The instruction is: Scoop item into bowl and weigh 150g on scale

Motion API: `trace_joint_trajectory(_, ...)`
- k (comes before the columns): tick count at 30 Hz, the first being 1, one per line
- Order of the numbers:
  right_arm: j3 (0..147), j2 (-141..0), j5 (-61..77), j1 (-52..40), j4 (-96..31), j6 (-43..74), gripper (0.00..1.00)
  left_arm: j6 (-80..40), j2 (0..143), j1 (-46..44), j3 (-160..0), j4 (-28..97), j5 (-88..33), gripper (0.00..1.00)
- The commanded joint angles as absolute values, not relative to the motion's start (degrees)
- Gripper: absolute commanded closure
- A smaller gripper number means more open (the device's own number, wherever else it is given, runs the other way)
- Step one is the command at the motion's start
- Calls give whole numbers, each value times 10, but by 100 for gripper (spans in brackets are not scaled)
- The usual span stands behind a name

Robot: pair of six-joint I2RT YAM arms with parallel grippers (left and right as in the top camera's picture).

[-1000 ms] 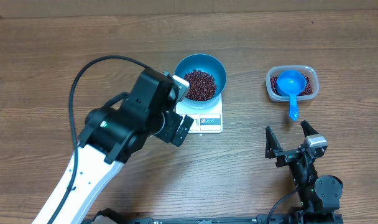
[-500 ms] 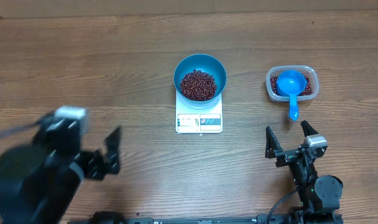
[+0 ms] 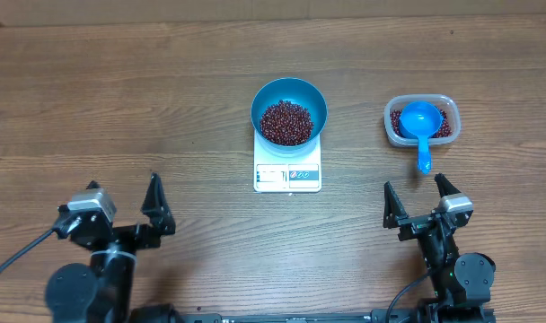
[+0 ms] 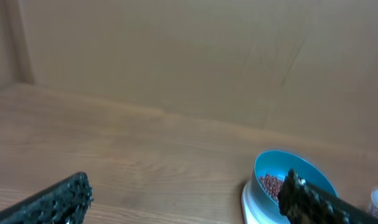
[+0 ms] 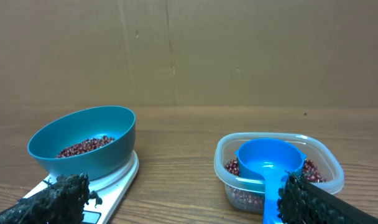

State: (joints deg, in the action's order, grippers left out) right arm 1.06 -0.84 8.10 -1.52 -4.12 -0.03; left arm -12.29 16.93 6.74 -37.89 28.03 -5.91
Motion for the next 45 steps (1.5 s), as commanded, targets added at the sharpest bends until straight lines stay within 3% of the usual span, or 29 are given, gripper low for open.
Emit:
trace_joint_trajectory(1,5,-2,77,-13,-39,-1,0,-221,134,77,-275,184,-86,0)
trace_joint_trajectory(6,5,-2,77,-13,-39,-1,0,-284,77,83,-156,64,-86,1)
trace_joint_trajectory(11,5,-2,77,-13,-39,-1,0,-291,3,83,-92,53,-84,0)
trace_joint_trajectory(20,5,-2,77,-13,-39,-1,0,-331,2,83,-4,-39,-84,0)
trace_joint_trajectory(26,5,-2,77,-13,-39,-1,0,-343,2,81,-3,36,-98,1)
trace_joint_trajectory(45,5,-2,77,-13,-39,-1,0,-313,3,79,-3,36,-99,1)
